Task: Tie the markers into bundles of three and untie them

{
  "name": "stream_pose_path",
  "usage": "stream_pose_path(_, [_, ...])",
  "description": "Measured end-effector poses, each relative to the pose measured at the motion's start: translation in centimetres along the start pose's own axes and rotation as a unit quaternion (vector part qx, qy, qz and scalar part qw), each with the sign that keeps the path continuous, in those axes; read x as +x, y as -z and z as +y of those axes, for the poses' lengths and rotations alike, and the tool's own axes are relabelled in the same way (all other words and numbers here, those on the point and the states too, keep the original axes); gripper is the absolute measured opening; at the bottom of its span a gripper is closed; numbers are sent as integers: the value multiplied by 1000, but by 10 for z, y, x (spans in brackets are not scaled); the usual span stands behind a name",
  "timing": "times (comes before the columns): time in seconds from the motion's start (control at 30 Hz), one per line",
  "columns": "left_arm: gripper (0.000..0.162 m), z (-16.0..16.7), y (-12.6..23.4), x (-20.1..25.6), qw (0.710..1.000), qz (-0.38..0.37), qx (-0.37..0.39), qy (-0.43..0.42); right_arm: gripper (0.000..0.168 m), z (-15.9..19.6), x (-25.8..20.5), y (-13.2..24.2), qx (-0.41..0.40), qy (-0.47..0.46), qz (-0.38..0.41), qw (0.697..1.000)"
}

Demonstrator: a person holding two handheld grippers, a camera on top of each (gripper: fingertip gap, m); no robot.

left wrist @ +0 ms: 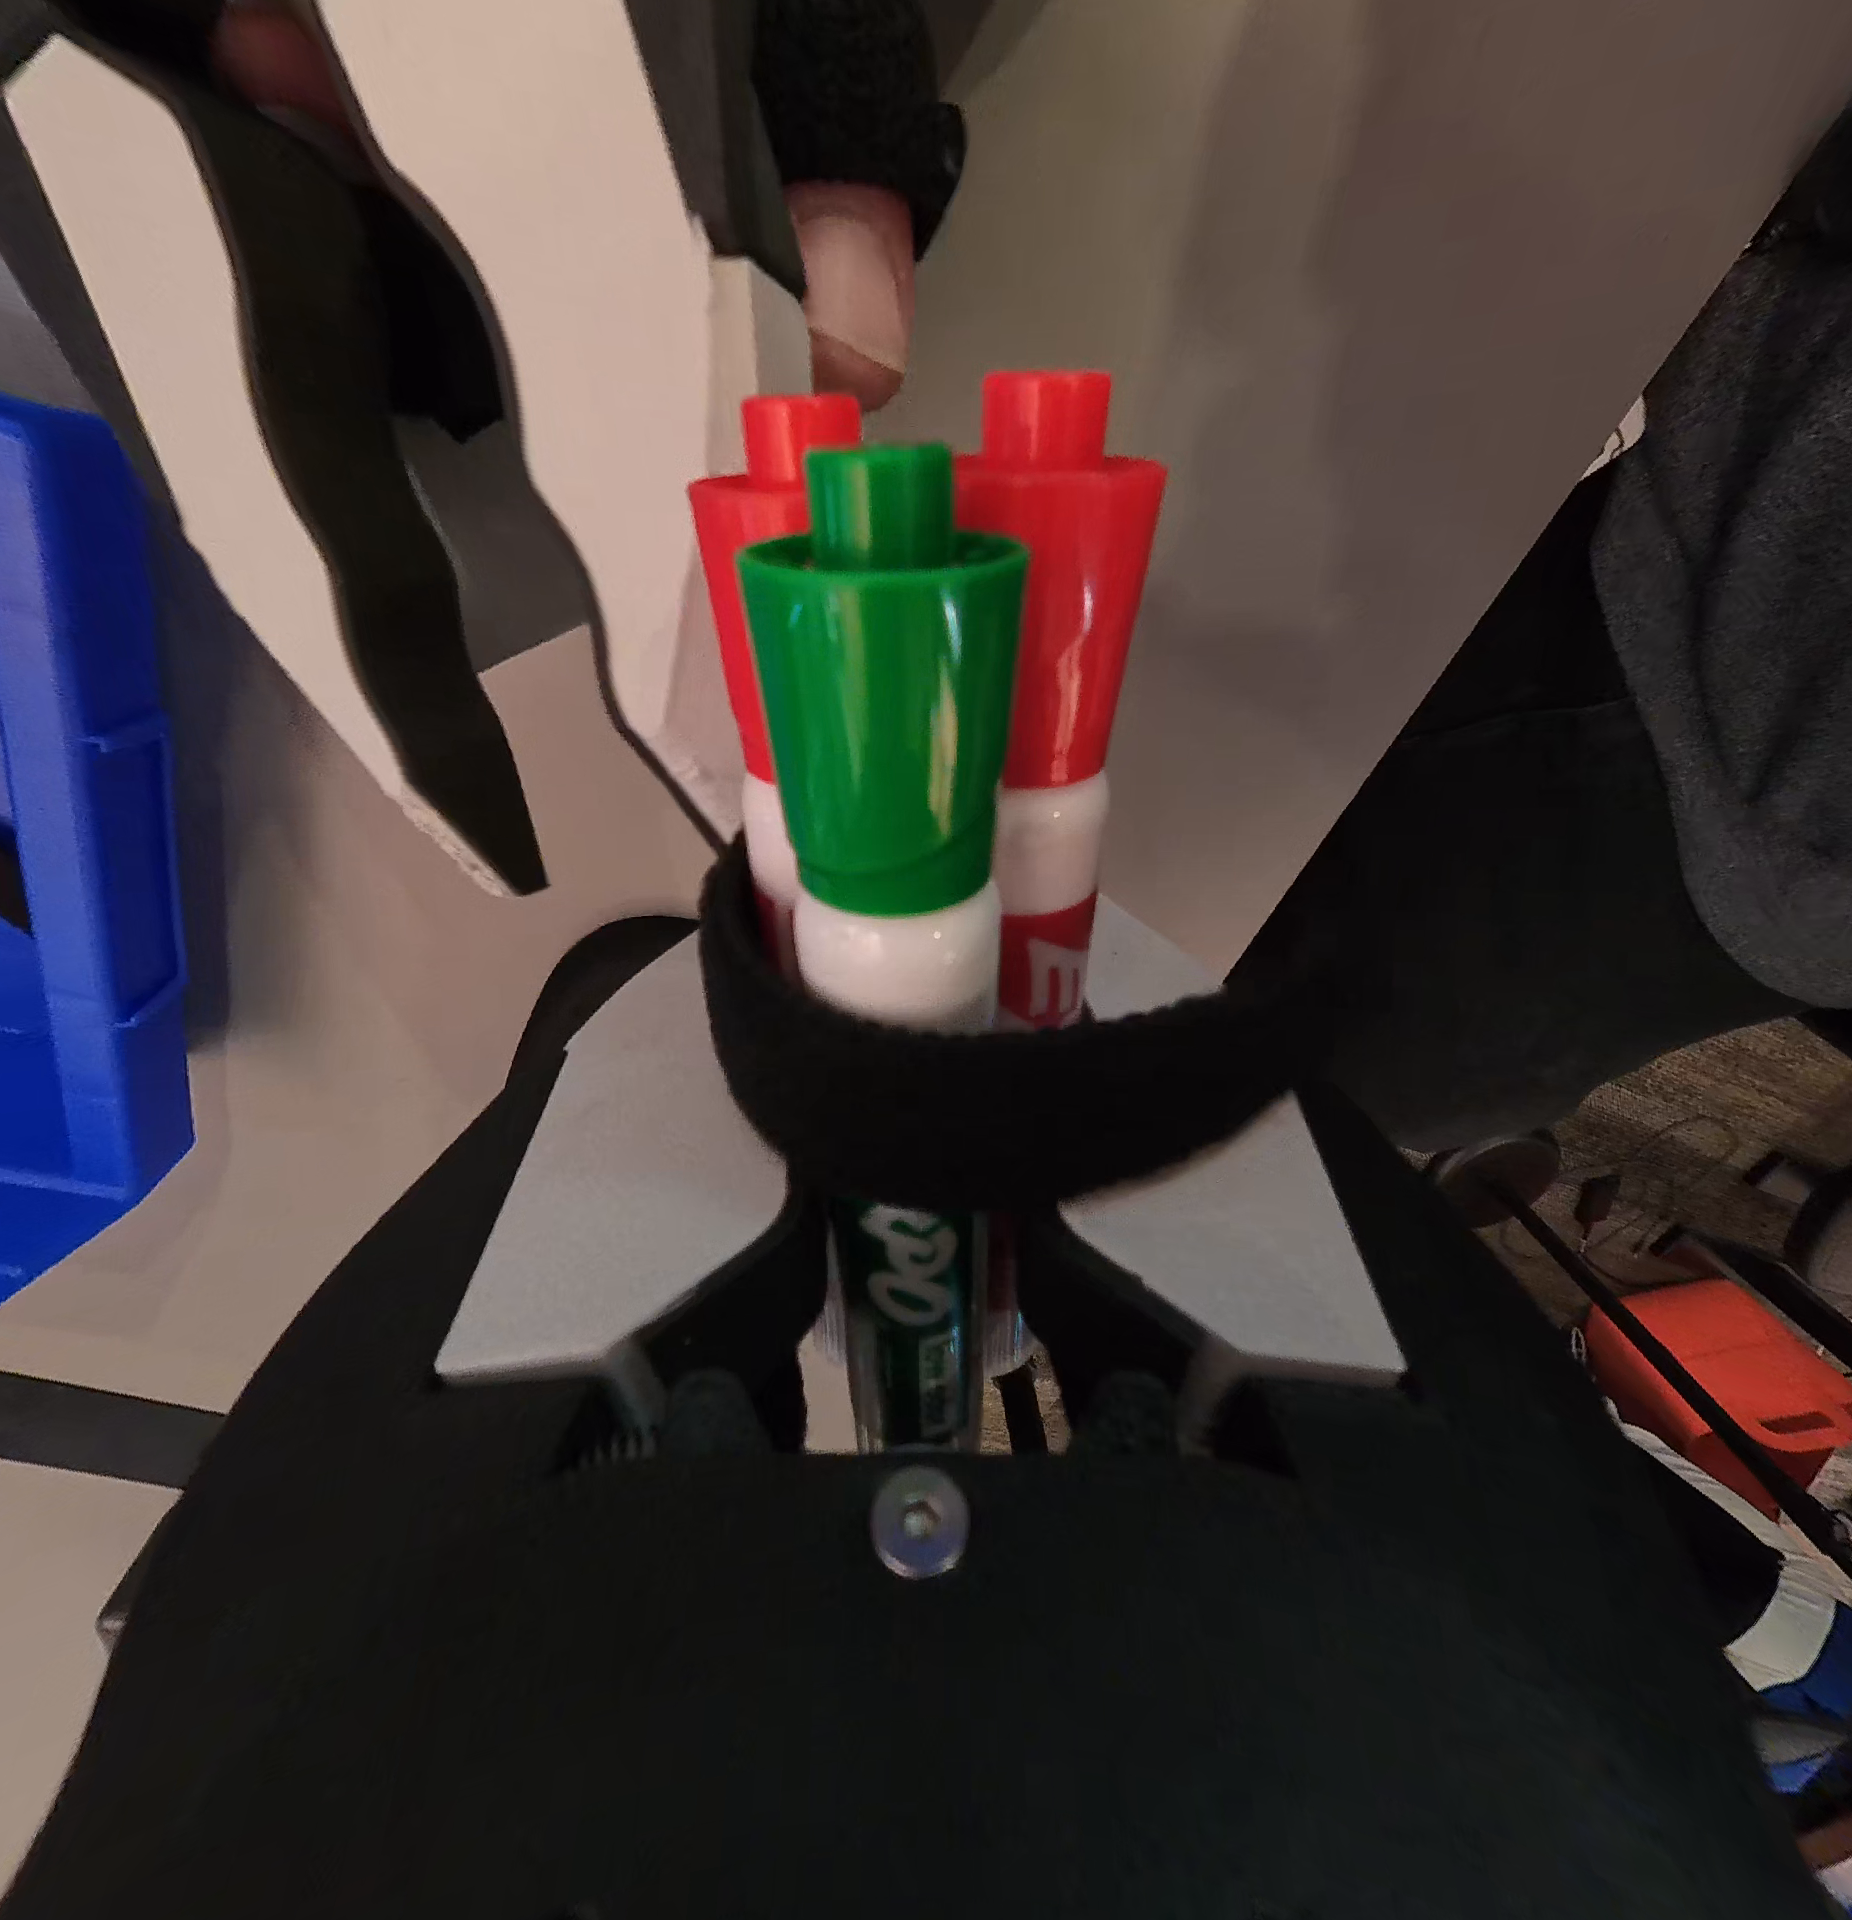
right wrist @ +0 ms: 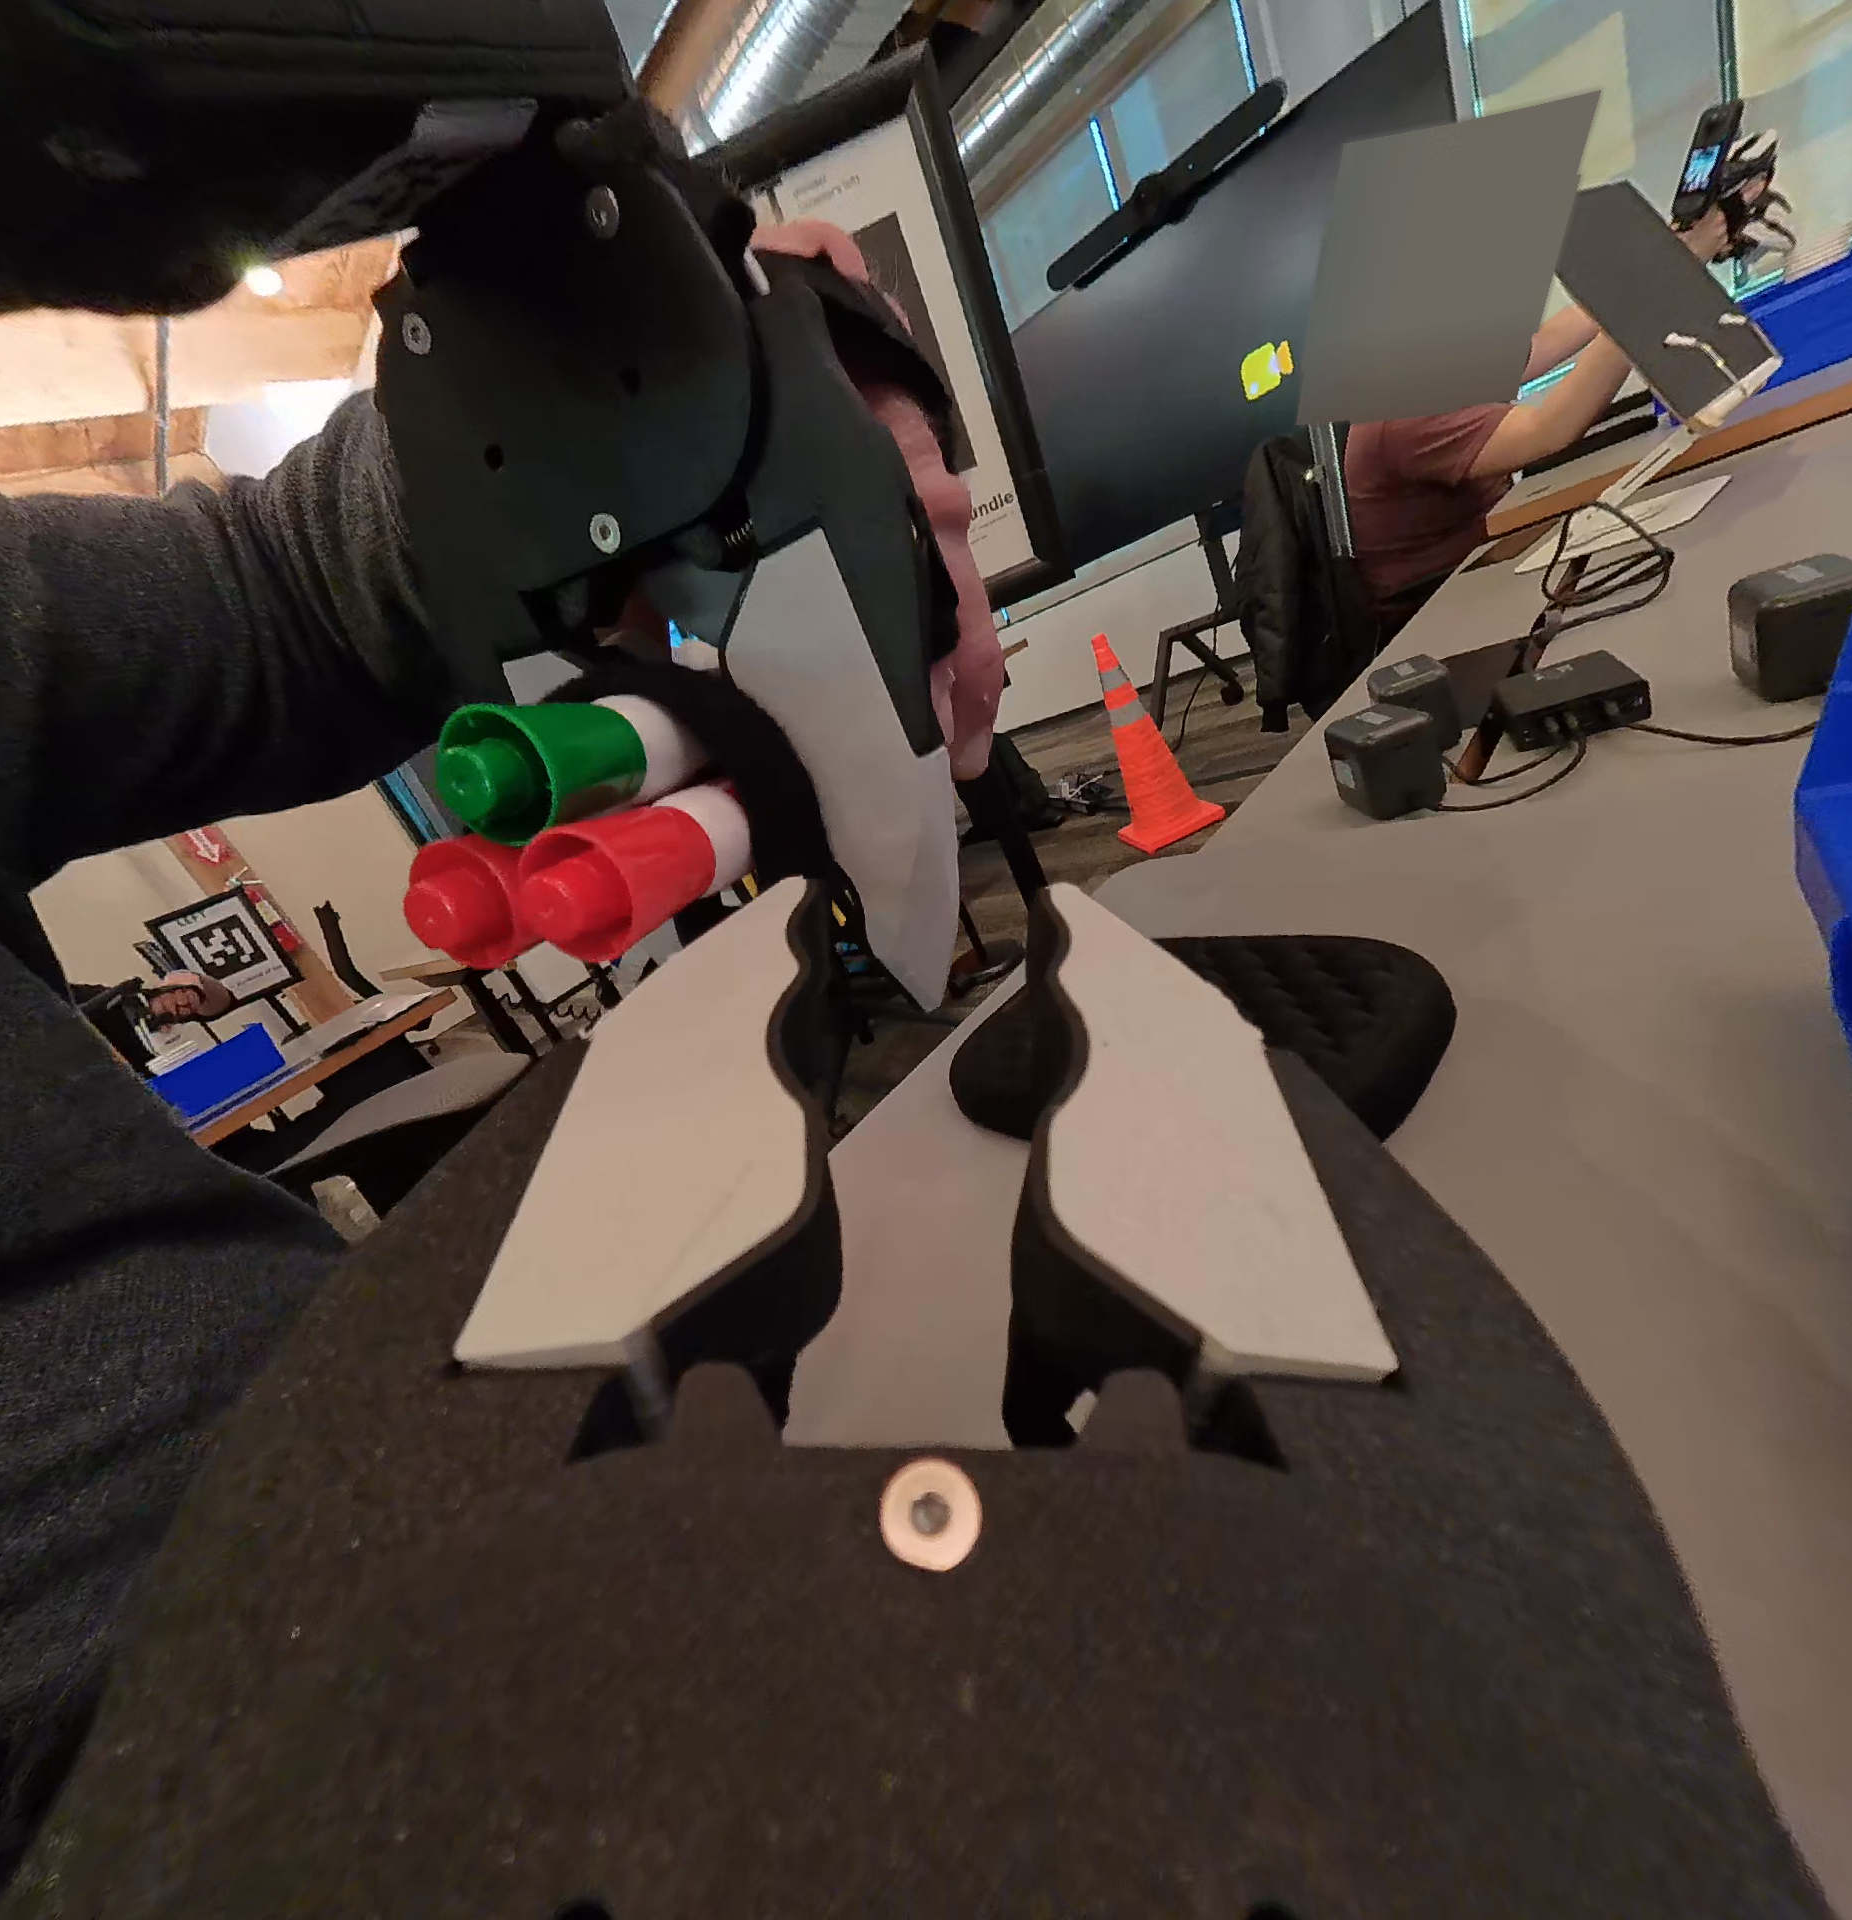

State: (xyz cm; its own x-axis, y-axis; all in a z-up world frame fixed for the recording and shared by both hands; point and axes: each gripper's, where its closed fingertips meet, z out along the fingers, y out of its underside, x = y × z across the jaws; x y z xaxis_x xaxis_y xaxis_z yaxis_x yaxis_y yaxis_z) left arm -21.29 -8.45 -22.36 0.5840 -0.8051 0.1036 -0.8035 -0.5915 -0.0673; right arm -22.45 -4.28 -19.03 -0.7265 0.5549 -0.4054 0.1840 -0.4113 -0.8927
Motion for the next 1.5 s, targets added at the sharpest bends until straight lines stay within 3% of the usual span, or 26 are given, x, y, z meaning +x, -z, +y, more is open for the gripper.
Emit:
stream_pose_path(0.03, [44,0,0,0,1000,0,0,-1,35,-2,1,1,3,0,2,1000])
stream_pose_path(1.5, [44,-5,-4,1,1000,12,4,-3,41,-6,21,12,29,-33,38,998])
